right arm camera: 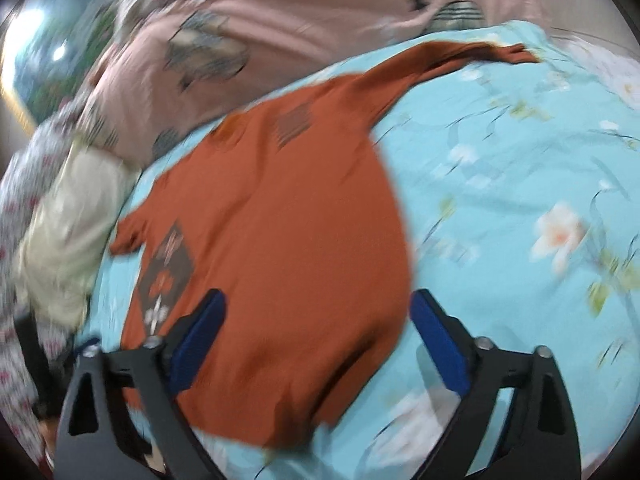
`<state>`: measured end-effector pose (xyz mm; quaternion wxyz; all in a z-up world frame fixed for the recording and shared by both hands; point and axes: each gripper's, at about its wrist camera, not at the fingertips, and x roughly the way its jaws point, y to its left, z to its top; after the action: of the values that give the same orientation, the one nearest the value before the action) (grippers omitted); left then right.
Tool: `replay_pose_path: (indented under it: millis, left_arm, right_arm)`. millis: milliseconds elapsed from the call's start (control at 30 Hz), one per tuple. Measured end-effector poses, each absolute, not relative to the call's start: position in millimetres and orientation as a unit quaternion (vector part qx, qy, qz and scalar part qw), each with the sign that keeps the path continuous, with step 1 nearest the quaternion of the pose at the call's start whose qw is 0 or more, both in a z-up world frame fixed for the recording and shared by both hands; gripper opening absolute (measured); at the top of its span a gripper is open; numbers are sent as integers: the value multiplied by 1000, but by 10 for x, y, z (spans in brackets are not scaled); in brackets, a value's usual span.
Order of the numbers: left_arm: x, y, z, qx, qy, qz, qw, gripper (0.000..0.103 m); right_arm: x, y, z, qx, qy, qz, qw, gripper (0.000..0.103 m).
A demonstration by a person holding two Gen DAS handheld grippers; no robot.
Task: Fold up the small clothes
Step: 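Grasp the sleeve cuff with the right gripper and lift it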
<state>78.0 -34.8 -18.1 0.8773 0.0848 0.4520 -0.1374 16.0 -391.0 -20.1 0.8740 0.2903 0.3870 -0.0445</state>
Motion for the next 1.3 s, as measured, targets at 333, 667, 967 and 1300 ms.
replay_pose_path:
  millis: [333,667,967,1300]
  left_arm:
    - [1212,-556,-295,85,475,-134,866,103]
    - [1678,-823,-598,94,513,-120,845,103]
    - [1786,-828,-693,86,520,-124,841,102]
    - [1606,-597,-470,52,495,-142,856,102]
  right_arm:
    - [1157,-5933,30,355,318,-183,860,54]
    - [2205,-7225,-491,414,311,-246,820,41]
    - [2663,-7396,-734,384,351,-235,821,6]
    - [2961,-5563,380,329,292,28,898,6]
